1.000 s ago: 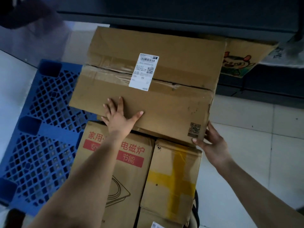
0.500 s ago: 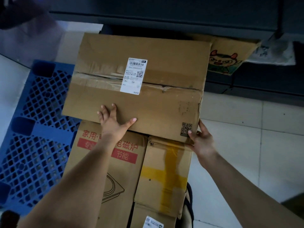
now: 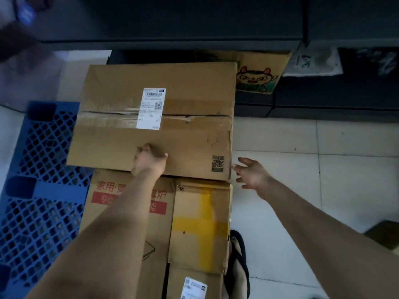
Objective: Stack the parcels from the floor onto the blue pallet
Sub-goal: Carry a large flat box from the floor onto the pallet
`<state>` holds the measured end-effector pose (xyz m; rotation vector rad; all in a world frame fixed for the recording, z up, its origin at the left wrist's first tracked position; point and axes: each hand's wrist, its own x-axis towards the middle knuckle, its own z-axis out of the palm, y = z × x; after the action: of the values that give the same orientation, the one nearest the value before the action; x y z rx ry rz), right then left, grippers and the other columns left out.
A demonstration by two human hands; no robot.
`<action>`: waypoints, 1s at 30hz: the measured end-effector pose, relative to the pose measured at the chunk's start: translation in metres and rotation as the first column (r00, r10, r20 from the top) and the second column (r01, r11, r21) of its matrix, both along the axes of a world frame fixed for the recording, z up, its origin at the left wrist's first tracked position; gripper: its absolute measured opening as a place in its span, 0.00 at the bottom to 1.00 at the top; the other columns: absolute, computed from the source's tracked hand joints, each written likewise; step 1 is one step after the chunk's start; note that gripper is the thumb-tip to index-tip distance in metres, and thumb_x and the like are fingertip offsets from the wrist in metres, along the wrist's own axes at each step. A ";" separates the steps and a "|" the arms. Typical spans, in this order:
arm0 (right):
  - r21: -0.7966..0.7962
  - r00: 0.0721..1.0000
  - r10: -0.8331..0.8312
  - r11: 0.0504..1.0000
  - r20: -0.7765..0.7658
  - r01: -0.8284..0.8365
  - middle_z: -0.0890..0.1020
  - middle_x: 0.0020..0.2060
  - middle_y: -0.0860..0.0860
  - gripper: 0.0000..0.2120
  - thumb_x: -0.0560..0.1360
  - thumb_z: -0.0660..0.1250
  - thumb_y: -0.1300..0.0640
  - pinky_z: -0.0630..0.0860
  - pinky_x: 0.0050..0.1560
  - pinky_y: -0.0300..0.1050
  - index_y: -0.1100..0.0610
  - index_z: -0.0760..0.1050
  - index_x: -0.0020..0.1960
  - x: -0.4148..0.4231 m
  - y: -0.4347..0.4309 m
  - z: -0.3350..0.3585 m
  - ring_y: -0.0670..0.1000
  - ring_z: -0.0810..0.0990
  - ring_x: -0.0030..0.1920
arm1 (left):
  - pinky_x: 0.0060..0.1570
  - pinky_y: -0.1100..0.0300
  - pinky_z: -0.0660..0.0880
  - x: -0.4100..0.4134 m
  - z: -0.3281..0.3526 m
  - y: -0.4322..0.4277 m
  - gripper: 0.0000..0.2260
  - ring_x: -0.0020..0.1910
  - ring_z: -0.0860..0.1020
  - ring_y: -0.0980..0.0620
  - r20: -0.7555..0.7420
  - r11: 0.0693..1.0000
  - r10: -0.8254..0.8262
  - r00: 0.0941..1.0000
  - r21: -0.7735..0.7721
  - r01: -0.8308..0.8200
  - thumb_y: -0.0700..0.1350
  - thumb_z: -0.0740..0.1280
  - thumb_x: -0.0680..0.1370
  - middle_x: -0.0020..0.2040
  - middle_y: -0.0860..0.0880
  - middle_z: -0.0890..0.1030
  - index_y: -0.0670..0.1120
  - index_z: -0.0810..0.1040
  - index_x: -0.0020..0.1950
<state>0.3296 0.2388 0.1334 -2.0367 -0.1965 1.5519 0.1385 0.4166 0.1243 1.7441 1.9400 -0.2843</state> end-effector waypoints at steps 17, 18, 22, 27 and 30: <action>-0.387 0.819 0.354 0.905 0.453 -0.177 0.72 0.69 0.56 0.23 0.77 0.61 0.56 0.68 0.64 0.40 0.58 0.66 0.71 0.209 -0.418 0.185 0.55 0.71 0.69 | 0.59 0.57 0.70 0.308 0.200 -0.326 0.20 0.63 0.75 0.44 0.255 0.652 -0.737 0.626 0.022 0.758 0.49 0.65 0.77 0.66 0.43 0.75 0.43 0.72 0.67; -0.402 0.818 0.342 0.903 0.463 -0.150 0.72 0.69 0.56 0.22 0.77 0.61 0.58 0.68 0.64 0.40 0.58 0.67 0.71 0.216 -0.454 0.197 0.54 0.71 0.68 | 0.59 0.58 0.70 0.325 0.215 -0.355 0.19 0.63 0.75 0.45 0.260 0.619 -0.762 0.593 0.027 0.785 0.49 0.65 0.77 0.65 0.43 0.76 0.43 0.73 0.66; -0.450 0.824 0.253 0.893 0.507 0.002 0.73 0.67 0.57 0.22 0.77 0.59 0.58 0.68 0.62 0.42 0.55 0.67 0.71 0.233 -0.591 0.235 0.55 0.72 0.67 | 0.57 0.57 0.72 0.386 0.257 -0.468 0.19 0.60 0.76 0.44 0.295 0.464 -0.847 0.442 0.006 0.886 0.50 0.66 0.77 0.62 0.43 0.77 0.44 0.74 0.64; -0.449 0.877 0.037 0.869 0.479 0.208 0.70 0.70 0.55 0.23 0.77 0.61 0.58 0.68 0.65 0.43 0.58 0.66 0.72 0.235 -0.718 0.241 0.55 0.70 0.68 | 0.58 0.59 0.69 0.423 0.266 -0.578 0.19 0.62 0.74 0.45 0.245 0.272 -0.931 0.272 -0.034 0.962 0.50 0.65 0.77 0.64 0.43 0.75 0.42 0.73 0.65; -0.427 0.881 -0.075 0.853 0.468 0.299 0.71 0.70 0.56 0.23 0.77 0.62 0.57 0.68 0.65 0.43 0.58 0.67 0.71 0.223 -0.762 0.229 0.55 0.71 0.68 | 0.60 0.58 0.69 0.430 0.250 -0.619 0.20 0.64 0.73 0.45 0.207 0.198 -0.954 0.217 -0.110 0.974 0.50 0.64 0.78 0.65 0.43 0.74 0.42 0.72 0.66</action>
<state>0.5531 -0.5231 0.3627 -2.6964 0.2646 1.0655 0.5681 -0.2021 0.3743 2.5219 0.3512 -0.7918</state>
